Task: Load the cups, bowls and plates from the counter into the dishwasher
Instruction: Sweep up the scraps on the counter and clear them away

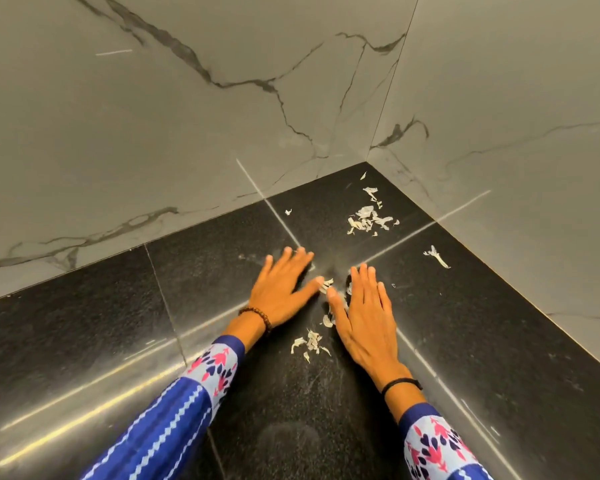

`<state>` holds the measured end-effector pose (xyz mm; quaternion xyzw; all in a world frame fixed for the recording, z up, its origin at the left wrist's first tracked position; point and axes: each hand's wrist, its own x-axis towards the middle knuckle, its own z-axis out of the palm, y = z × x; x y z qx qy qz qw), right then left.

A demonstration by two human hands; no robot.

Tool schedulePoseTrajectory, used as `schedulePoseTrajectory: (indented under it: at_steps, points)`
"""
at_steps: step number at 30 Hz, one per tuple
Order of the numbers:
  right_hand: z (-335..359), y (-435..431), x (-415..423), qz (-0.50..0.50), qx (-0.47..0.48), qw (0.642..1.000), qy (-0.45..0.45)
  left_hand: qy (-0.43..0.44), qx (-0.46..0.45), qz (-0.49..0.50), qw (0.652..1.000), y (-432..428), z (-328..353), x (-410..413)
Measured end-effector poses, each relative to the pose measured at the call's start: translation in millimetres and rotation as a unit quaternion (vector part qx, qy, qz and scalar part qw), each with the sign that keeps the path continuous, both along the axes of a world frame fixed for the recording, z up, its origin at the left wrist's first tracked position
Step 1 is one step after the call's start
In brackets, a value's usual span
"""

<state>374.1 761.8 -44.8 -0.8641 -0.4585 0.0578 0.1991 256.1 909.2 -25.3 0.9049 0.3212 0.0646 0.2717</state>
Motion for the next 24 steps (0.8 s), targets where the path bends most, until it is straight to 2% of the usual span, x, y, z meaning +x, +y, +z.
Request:
schedulePoseTrajectory:
  at_steps: [2, 3, 6, 9, 13, 15, 17, 19, 21, 24]
  points:
    - [5.4, -2.3, 8.0, 0.018, 0.045, 0.996, 0.074, -0.054, -0.067, -0.021, 0.996, -5.1, 4.4, 13.3]
    - [8.2, -4.3, 14.2, 0.018, 0.068, 0.993, 0.093, -0.075, -0.066, -0.008, 0.995, -1.6, 4.4, 18.4]
    - [14.9, -8.5, 44.0, -0.04, 0.097, 0.992, 0.073, -0.073, 0.015, 0.071, 0.995, 26.9, 0.2, 29.3]
    - [13.8, -6.5, 85.0, -0.123, 0.07, 0.989, 0.035, -0.024, 0.011, 0.113, 0.993, 61.7, -4.1, 39.8]
    - [12.2, 12.0, 125.2, -0.195, -0.001, 0.979, 0.052, -0.023, 0.009, 0.077, 0.997, 87.4, -3.7, 61.7]
    - [10.2, 29.7, 128.9, -0.149, -0.01, 0.988, 0.039, -0.009, 0.038, 0.053, 0.998, 95.3, -5.6, 75.1]
    - [9.8, 47.0, 125.0, -0.032, 0.015, 0.999, 0.037, 0.01, 0.061, 0.02, 0.998, 103.0, -8.2, 87.0]
    - [16.5, 64.3, 124.9, 0.049, 0.058, 0.99, 0.117, 0.016, 0.068, -0.004, 0.998, 111.8, -10.6, 96.0]
    - [21.3, 83.1, 138.1, 0.054, 0.093, 0.981, 0.163, 0.009, 0.077, -0.02, 0.997, 119.5, -13.2, 100.5]
    - [20.6, 115.6, 175.7, 0.01, 0.074, 0.988, 0.137, 0.005, 0.094, -0.038, 0.995, 127.4, -16.4, 103.7]
